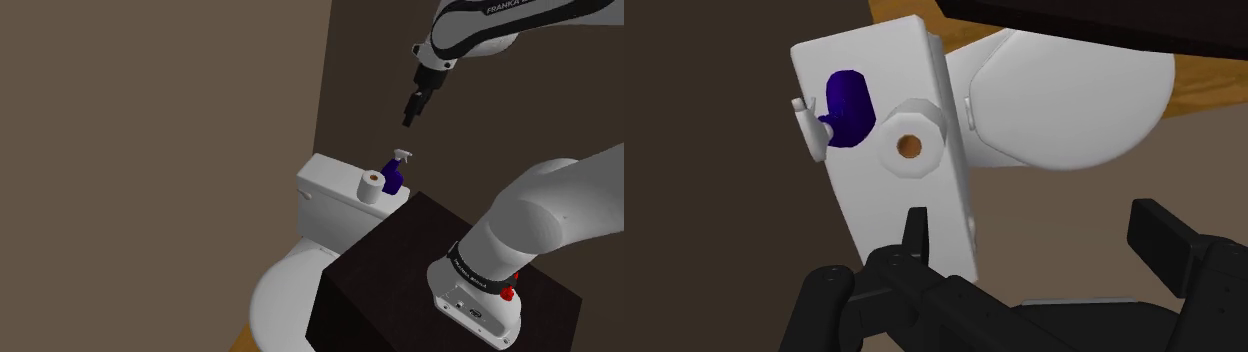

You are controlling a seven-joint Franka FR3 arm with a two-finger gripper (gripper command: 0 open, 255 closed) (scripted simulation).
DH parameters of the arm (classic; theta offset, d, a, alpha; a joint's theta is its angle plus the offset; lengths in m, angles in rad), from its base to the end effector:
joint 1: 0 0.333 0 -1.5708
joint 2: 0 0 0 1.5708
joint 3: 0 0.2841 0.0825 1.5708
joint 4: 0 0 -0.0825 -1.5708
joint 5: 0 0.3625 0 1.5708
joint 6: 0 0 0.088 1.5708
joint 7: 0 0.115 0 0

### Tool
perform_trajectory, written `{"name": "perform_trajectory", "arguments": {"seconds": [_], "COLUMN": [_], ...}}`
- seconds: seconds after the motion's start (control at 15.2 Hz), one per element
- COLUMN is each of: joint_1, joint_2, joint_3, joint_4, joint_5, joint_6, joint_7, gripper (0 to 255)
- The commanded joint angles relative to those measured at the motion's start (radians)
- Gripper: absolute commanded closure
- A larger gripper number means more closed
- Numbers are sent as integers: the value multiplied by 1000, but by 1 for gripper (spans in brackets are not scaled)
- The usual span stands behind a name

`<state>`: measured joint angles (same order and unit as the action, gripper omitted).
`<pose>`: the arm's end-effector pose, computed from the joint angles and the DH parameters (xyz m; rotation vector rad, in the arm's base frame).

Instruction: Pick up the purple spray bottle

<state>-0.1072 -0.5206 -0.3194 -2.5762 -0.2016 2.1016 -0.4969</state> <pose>0.3481 -0.1657 0.4036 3.0945 0.3230 0.0321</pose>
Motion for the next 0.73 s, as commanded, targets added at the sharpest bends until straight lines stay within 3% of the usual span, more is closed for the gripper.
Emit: {"name": "perform_trajectory", "arguments": {"seconds": [0.0, 0.33, 0.66], "joint_1": [-4, 6, 24], "joint_2": [58, 246, 464], "joint_3": [-36, -128, -204], "joint_4": [-1, 30, 97], "joint_5": [-5, 28, 151], "joint_6": [64, 225, 363], "joint_7": [-38, -147, -306], "gripper": [0, 0, 0]}}
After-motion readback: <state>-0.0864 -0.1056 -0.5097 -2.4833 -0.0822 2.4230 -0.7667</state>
